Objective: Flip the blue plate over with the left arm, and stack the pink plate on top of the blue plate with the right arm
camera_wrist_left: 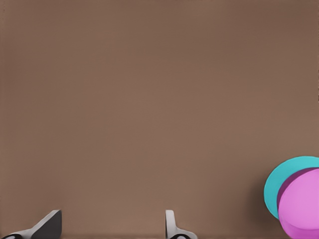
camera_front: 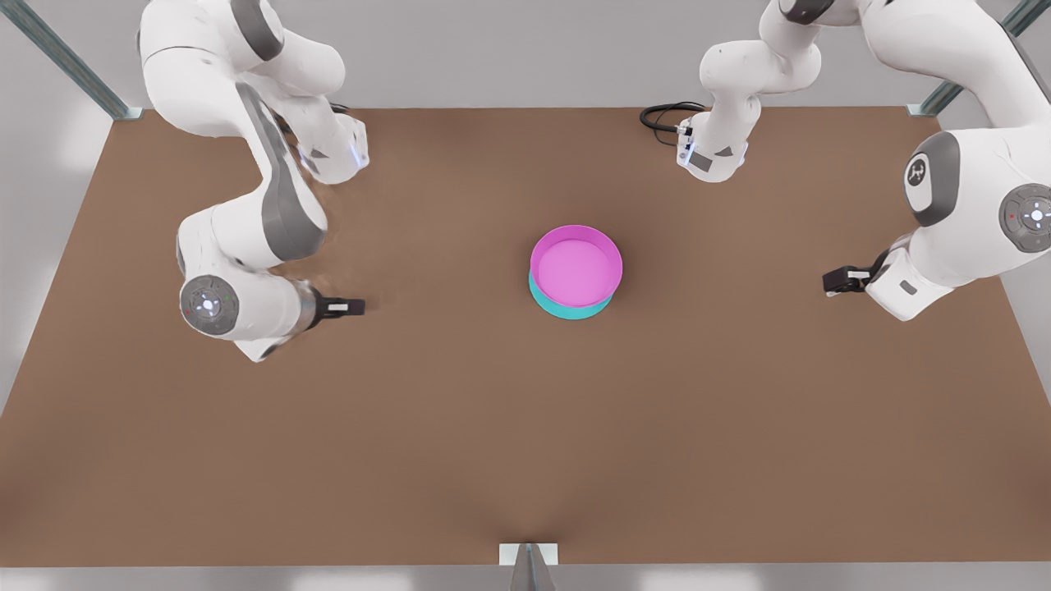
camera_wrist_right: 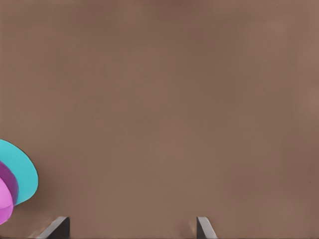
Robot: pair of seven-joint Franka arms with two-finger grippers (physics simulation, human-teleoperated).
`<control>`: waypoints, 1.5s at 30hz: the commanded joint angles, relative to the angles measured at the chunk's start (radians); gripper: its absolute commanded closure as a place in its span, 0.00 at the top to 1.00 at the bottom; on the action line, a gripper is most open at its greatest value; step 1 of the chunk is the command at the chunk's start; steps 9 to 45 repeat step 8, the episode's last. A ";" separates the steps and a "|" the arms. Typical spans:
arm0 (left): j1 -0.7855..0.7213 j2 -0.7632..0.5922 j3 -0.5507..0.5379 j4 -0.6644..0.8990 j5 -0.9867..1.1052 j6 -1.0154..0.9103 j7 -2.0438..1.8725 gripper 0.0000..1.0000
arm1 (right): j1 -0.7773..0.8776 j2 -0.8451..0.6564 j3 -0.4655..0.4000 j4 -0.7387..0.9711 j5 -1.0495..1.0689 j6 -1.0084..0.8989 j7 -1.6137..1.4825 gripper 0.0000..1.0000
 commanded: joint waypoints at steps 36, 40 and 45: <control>0.003 0.000 0.000 0.000 0.000 0.000 0.000 1.00 | -0.056 -0.201 -0.045 -0.243 -0.053 0.169 -0.090 1.00; 0.003 0.000 0.000 0.000 0.000 0.000 0.000 1.00 | -0.056 -0.201 -0.045 -0.243 -0.053 0.169 -0.090 1.00; 0.003 0.000 0.000 0.000 0.000 0.000 0.000 1.00 | -0.056 -0.201 -0.045 -0.243 -0.053 0.169 -0.090 1.00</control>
